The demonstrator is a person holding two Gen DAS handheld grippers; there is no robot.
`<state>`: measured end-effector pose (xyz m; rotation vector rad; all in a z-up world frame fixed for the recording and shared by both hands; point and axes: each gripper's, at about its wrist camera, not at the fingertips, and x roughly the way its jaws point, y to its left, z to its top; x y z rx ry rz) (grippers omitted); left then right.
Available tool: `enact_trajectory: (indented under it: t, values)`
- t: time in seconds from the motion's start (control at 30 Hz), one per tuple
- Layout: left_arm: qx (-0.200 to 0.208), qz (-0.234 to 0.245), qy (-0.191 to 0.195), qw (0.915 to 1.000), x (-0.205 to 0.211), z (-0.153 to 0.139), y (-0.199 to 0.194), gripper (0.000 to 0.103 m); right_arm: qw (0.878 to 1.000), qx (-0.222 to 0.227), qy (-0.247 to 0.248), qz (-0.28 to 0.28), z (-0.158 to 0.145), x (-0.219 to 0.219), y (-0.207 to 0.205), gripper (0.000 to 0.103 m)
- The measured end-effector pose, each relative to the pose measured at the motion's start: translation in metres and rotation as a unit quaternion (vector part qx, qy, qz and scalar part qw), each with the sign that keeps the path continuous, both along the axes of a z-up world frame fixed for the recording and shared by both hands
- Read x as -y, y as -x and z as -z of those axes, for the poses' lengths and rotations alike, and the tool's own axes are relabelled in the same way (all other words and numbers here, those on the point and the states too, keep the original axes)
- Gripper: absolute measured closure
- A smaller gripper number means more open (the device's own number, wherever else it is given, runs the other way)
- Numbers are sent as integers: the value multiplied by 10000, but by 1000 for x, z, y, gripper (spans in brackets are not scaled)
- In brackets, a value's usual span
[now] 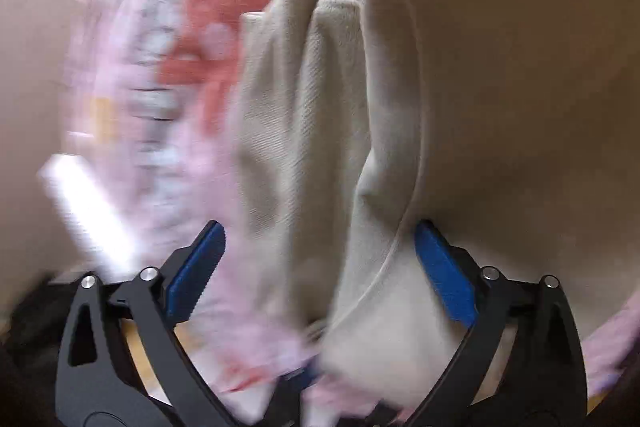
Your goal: Fold large clothes
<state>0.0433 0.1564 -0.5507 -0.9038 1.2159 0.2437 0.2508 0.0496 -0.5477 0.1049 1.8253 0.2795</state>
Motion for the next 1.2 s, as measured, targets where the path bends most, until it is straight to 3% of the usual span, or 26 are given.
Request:
enact_trajectory:
  t: [0.07, 0.2, 0.27, 0.43, 0.6, 0.67, 0.77, 0.9, 0.97, 1.0, 1.07, 1.17, 1.2]
  values:
    - [-27, 6, -11, 10000, -1, 2, -4, 16, 9943, 250, 844, -599, 12, -20, 7, 34]
    - [-49, -43, 72, 10000, -4, 3, -5, 16, 9832, 548, 1400, -1034, 14, -32, 17, 60]
    - [-46, -54, 90, 9999, -5, 2, -3, 16, 9883, 547, 1154, -837, 8, -21, 17, 66]
    - [-56, -168, 260, 9995, -10, 2, 0, 18, 9995, 210, 195, 106, 7, 25, 13, 66]
    - [-45, -140, 255, 9996, -13, 3, -2, 18, 9993, 191, 40, 314, 8, 34, 12, 65]
    - [-47, -131, 278, 9995, -14, 3, -1, 18, 9977, 120, -202, 641, 11, 48, 11, 60]
    - [-38, -141, 290, 9995, -14, 3, -2, 18, 9949, 33, -423, 915, 13, 64, 11, 60]
    - [-76, -122, 273, 9995, -10, 4, -3, 18, 9954, 210, -230, 902, 15, 70, 13, 78]
    - [-83, -139, 244, 9996, -3, 5, -2, 18, 9938, 331, -551, 903, 11, 75, 15, 87]
    - [-72, -144, 223, 9996, -3, 3, -1, 18, 9913, 356, -914, 879, 10, 76, 16, 99]
    - [-39, -127, 173, 9998, -3, -2, -2, 18, 9846, 393, -1435, 920, 6, 77, 17, 99]
    - [-18, -114, -80, 9999, -3, -7, -1, 18, 9780, 351, -1785, 1019, 12, 81, 17, 99]
    - [-27, -123, -131, 9998, -4, -7, -2, 18, 9693, 274, -2119, 1213, 15, 86, 17, 99]
